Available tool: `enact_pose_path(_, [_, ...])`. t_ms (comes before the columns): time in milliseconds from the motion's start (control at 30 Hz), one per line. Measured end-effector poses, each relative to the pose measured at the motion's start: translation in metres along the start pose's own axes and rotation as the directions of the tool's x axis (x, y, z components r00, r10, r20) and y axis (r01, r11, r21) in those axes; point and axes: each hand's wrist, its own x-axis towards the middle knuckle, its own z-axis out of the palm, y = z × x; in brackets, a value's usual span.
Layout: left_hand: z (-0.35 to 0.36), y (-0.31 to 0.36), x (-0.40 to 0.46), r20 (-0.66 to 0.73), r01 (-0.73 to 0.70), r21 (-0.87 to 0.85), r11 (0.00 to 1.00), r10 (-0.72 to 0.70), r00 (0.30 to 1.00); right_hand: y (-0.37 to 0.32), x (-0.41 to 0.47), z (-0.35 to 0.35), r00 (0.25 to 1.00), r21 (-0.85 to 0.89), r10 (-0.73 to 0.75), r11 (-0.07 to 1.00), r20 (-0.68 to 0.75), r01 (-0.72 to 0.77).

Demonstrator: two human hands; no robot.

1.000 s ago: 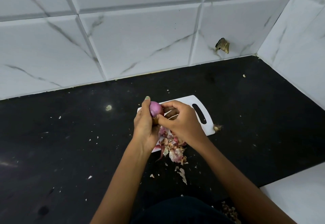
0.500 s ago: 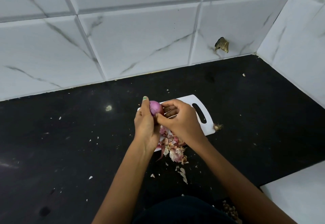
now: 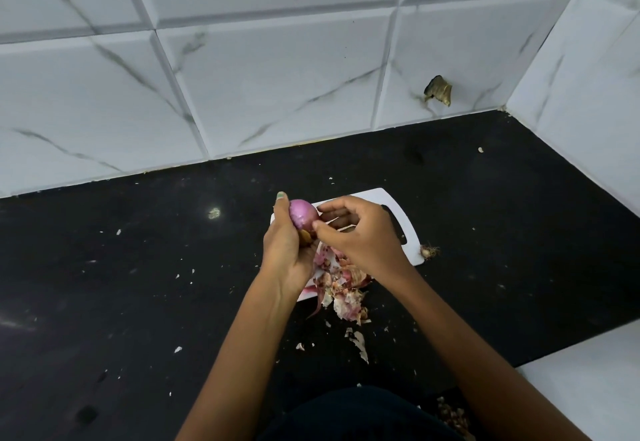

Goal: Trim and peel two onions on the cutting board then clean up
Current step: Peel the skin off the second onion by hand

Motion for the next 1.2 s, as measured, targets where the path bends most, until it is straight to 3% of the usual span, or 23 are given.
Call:
enact_pose_path(167, [-0.001,-0.004,0.002,0.006,0.000,0.026,1.000,0.000,1.000,-0.003,-0.003,0.006,0.994,-0.078,-0.109,0.991,0.002,0.109])
enact_pose_path(333, [-0.003,-0.006,0.004,-0.018,0.016,0.024,1.000,-0.016,1.000,-0.004,-0.002,0.005,0.992,-0.148,-0.125,0.981,0.007,0.124])
enact_pose_path(633, [-0.003,-0.002,0.002,-0.016,0.139,-0.043,0.989,-0.139,0.990,0.004,0.004,-0.003,0.994,-0.054,-0.097,0.994,-0.053,0.094])
enact_pose_path(767, [-0.010,0.001,0.002,0.069,0.241,-0.157,0.958,-0.233,0.970,0.008,0.007,-0.008,0.973,0.181,0.022,0.983,-0.229,0.020])
enact_pose_path(900, [-0.012,0.003,-0.001,0.184,0.310,-0.248,0.918,-0.270,0.945,0.019,0.009,-0.012,0.941,0.155,0.056,0.988,-0.334,-0.003])
enact_pose_path(1000, [-0.011,0.004,-0.003,0.233,0.311,-0.270,0.912,-0.251,0.939,0.036,0.010,-0.013,0.959,-0.033,0.096,0.994,-0.266,-0.108])
enact_pose_path(1100, [-0.007,0.005,-0.003,0.196,0.255,-0.237,0.938,-0.211,0.958,0.053,0.009,-0.012,0.974,-0.261,0.208,0.939,-0.090,-0.224])
enact_pose_path(1200, [-0.005,0.003,0.000,0.140,0.210,-0.207,0.956,-0.183,0.973,0.056,0.006,-0.010,0.965,-0.367,0.254,0.906,0.068,-0.213])
